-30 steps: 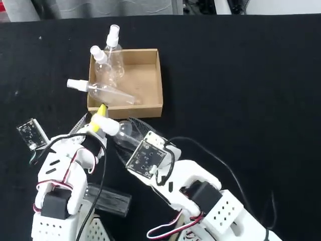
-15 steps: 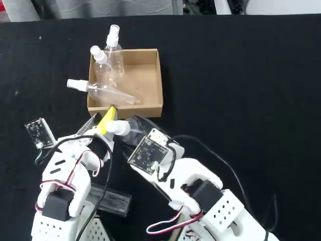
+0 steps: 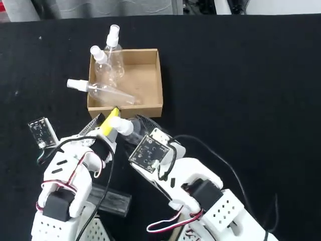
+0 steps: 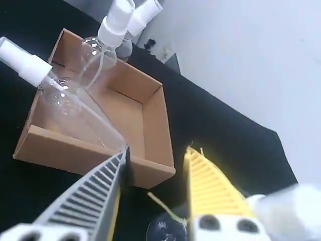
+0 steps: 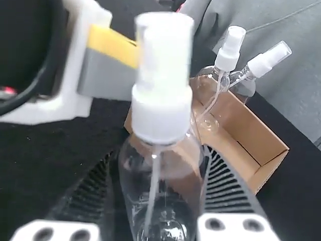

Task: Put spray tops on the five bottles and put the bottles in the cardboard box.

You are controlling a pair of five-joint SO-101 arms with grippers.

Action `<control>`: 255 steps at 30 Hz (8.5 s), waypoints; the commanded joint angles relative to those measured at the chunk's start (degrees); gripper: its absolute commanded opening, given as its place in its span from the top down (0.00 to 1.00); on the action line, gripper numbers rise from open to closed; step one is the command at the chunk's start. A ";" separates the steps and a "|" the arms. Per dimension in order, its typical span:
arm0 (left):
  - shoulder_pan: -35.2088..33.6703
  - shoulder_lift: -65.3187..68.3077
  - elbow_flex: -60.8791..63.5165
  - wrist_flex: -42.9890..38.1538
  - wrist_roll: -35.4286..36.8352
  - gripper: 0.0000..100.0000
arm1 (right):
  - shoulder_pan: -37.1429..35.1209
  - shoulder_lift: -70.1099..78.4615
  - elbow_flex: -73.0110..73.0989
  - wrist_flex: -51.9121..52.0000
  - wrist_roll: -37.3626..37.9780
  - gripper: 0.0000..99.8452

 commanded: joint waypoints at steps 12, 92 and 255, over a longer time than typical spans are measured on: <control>3.12 -0.53 -6.81 3.25 -0.35 0.84 | 1.14 -1.63 -0.40 0.09 0.62 0.89; -25.45 -0.44 11.47 2.99 -6.42 0.84 | 17.32 20.18 -31.34 0.53 -16.09 0.89; -25.36 -0.44 14.90 -2.46 -6.51 0.83 | 23.30 77.23 -53.41 -19.08 -20.48 0.75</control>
